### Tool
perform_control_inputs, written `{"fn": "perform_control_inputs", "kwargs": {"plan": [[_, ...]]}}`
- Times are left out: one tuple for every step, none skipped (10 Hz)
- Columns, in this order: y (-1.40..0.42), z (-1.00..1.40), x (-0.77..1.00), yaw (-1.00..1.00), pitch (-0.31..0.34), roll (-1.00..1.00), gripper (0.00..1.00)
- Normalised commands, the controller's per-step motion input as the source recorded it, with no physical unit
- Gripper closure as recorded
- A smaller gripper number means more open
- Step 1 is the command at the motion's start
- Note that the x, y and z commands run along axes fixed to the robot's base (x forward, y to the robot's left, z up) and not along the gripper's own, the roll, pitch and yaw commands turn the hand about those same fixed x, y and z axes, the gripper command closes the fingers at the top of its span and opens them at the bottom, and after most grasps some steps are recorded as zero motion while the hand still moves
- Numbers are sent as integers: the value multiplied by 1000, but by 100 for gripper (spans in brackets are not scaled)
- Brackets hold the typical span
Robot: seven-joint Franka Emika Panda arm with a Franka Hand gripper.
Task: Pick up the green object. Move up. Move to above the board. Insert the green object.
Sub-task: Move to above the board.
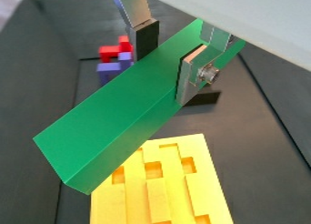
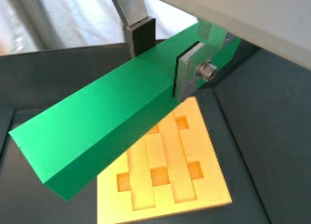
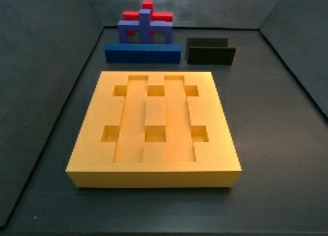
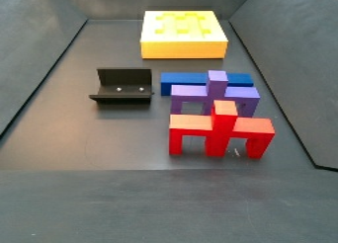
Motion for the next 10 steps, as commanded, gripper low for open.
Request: {"fn": "perform_control_inputs", "kwargs": {"plan": [[-68,25,74,1000,68,12,100],[-54,20,72,1000,75,15,100],[-46,20,64,1000,83,18,100],[-40,20,61,1000,92,21,100],[-37,19,60,1000,107,25,100],[-34,20,60,1000,121,30,100],[-33,23,60,1000,146,37,100],[-32,24,62,1000,173,46,100],[-32,26,64,1000,198,54,100],[-32,30,69,788,218,62,100]]}}
